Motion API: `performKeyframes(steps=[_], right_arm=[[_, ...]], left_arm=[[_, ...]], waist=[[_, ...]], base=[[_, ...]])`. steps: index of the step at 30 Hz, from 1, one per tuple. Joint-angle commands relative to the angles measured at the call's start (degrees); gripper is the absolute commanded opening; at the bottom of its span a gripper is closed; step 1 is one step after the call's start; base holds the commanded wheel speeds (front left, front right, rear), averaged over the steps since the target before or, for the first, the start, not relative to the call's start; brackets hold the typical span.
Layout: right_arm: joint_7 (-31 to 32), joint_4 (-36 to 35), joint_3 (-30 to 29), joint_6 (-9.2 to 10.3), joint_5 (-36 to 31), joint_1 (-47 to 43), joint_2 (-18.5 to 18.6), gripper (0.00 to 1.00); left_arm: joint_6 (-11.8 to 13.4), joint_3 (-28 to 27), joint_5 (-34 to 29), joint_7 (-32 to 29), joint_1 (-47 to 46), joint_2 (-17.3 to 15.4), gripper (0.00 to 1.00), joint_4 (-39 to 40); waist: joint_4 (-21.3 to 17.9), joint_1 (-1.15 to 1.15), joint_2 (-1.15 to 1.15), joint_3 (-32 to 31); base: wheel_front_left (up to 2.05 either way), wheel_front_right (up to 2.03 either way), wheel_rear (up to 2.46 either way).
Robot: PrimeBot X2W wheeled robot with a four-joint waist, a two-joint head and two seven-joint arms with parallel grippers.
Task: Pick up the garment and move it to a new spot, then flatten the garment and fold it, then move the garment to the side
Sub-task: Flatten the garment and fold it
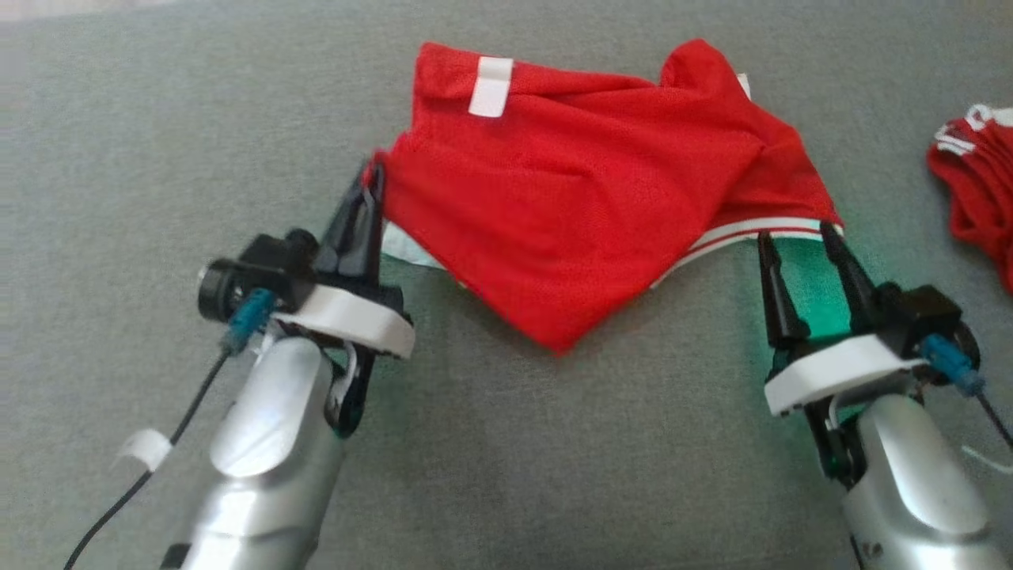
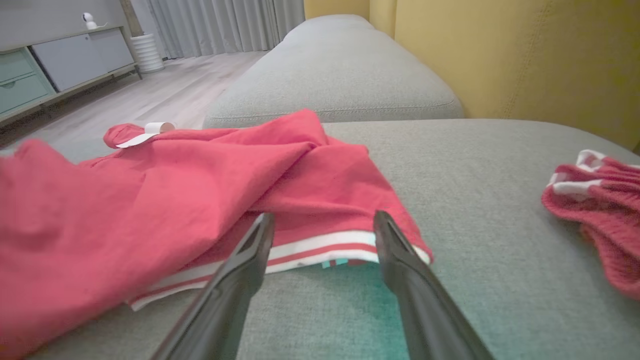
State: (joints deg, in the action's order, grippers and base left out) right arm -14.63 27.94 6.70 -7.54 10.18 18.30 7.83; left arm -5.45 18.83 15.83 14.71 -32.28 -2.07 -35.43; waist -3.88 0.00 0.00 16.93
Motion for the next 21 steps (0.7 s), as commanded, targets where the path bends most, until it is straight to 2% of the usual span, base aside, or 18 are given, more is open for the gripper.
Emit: performKeyframes(steps=[1, 5, 12, 16, 17, 18, 19, 20, 21], right_arm=[[-0.37, -0.88, 1.14, 0.05, 0.63, -1.40, -0.45, 1.00], [-0.37, -0.36, 2.89, 0.05, 1.30, -2.04, -1.34, 1.00], [-0.37, -0.23, 10.43, 0.05, 3.43, -0.43, -3.04, 1.00], [-0.37, 0.93, 14.77, 0.05, 4.63, 0.52, -3.52, 1.00], [-0.37, 1.28, 15.70, 0.05, 4.83, 0.73, -3.64, 1.00], [-0.37, 1.28, 15.70, 0.05, 4.83, 0.73, -3.64, 1.00], [-0.37, 1.70, 16.54, 0.05, 5.18, 0.91, -3.74, 1.00], [-0.37, 2.01, 17.35, 0.05, 5.54, 1.13, -3.83, 1.00], [-0.37, 2.20, 18.29, 0.05, 5.56, 1.41, -3.88, 1.00]], left_arm=[[0.72, -3.31, -0.26, 0.29, 0.07, -0.81, 0.00, 5.64], [1.33, -7.55, -1.29, 0.29, 0.50, -1.27, 0.00, 8.84], [1.75, -13.90, -4.03, 0.29, -6.44, -8.03, 0.00, 2.79], [2.08, -16.25, -4.76, 0.29, -10.17, -10.50, 0.00, -0.83], [2.10, -16.60, -4.96, 0.29, -10.69, -10.81, 0.17, -1.72], [2.10, -16.60, -4.96, 0.29, -10.69, -10.81, 0.17, -1.72], [2.29, -16.87, -5.22, 0.29, -10.97, -10.82, 0.82, -2.26], [2.55, -17.19, -5.39, 0.29, -11.05, -10.67, 1.00, -2.66], [2.84, -17.66, -5.43, 0.29, -11.02, -10.40, 1.00, -2.62]], waist=[[1.64, 0.00, 0.00, -1.36], [3.45, 0.00, 0.00, -2.74], [3.26, 0.00, 0.00, -1.27], [2.31, 0.00, 0.00, 0.09], [2.16, 0.00, 0.00, 0.31], [2.16, 0.00, 0.00, 0.31], [2.08, 0.00, 0.00, 0.48], [2.05, 0.00, 0.00, 0.61], [2.10, 0.00, 0.00, 0.71]], base=[[0.00, 0.00, 0.00], [0.00, 0.00, 0.00], [0.00, 0.00, 0.00], [0.00, 0.00, 0.00], [0.00, 0.00, 0.00], [0.00, 0.00, 0.00], [0.00, 0.00, 0.00], [0.00, 0.00, 0.00], [0.00, 0.00, 0.00]])
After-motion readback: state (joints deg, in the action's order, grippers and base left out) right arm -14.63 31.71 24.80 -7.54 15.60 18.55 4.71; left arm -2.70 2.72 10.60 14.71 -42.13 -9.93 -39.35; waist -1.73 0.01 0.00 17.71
